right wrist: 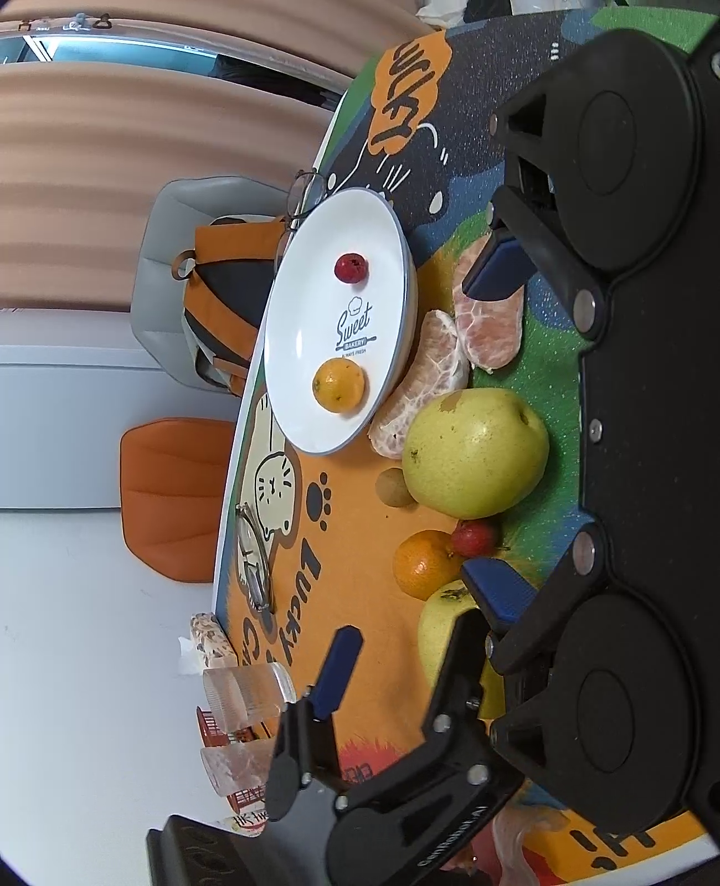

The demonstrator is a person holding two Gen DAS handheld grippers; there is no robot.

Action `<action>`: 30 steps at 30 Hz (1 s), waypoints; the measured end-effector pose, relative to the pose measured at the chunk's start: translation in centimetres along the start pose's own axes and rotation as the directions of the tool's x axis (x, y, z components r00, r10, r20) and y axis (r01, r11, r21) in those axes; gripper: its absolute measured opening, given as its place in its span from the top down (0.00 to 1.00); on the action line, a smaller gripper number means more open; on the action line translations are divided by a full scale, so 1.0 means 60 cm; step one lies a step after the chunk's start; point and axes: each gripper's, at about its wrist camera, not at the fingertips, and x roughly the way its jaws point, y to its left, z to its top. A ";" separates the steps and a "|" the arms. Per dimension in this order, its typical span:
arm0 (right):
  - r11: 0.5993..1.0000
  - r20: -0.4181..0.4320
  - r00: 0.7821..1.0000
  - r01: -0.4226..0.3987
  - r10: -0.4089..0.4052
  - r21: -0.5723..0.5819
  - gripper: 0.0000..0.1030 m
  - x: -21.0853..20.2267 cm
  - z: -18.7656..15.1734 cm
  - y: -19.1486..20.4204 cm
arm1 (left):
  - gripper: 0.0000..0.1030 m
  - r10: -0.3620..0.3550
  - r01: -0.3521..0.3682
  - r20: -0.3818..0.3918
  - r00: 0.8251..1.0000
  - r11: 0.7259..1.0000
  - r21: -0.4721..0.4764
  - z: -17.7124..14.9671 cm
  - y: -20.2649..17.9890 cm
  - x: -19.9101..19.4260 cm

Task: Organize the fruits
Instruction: 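Move the left tool back to the fruit and grasp the large yellow pear, then grasp the green pear with the right tool while the left tool holds the yellow pear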

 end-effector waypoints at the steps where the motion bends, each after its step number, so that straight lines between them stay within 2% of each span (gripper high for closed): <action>1: 1.000 0.000 1.000 0.001 -0.001 -0.001 0.03 -0.002 -0.001 -0.001 | 0.04 -0.005 0.005 -0.007 1.000 1.000 0.003 -0.004 -0.001 0.001; 10: 1.000 -0.017 1.000 -0.018 0.017 -0.007 0.03 0.007 0.003 -0.004 | 0.07 -0.014 0.015 -0.053 0.998 1.000 0.025 -0.027 -0.012 0.008; 13: 1.000 -0.032 0.999 -0.027 0.026 -0.015 0.03 0.018 0.005 -0.004 | 0.16 -0.021 0.023 -0.067 0.998 0.999 0.030 -0.031 -0.014 0.013; 15: 0.999 -0.043 0.998 -0.036 0.035 -0.016 0.03 0.026 0.006 -0.005 | 0.31 -0.025 0.027 -0.081 0.996 0.999 0.028 -0.034 -0.014 0.017; 17: 0.999 -0.053 0.998 -0.037 0.036 -0.013 0.04 0.035 0.007 -0.008 | 0.39 -0.045 0.048 -0.096 0.994 0.999 0.023 -0.036 -0.014 0.020; 20: 0.999 -0.066 0.997 -0.045 0.045 -0.002 0.05 0.047 0.008 -0.014 | 0.39 -0.043 0.048 -0.110 0.993 0.998 0.042 -0.041 -0.018 0.022; 23: 0.999 -0.075 0.996 -0.054 0.054 0.001 0.06 0.057 0.008 -0.014 | 0.39 -0.058 0.059 -0.139 0.989 0.998 0.007 -0.044 -0.012 0.028; 26: 0.998 -0.082 0.995 -0.063 0.063 -0.007 0.08 0.063 0.008 -0.009 | 0.39 -0.060 0.063 -0.131 0.990 0.998 0.013 -0.045 -0.012 0.027; 30: 0.997 -0.089 0.994 -0.072 0.069 -0.023 0.16 0.068 0.009 0.000 | 0.39 -0.072 0.072 -0.135 0.988 0.997 -0.006 -0.042 -0.007 0.026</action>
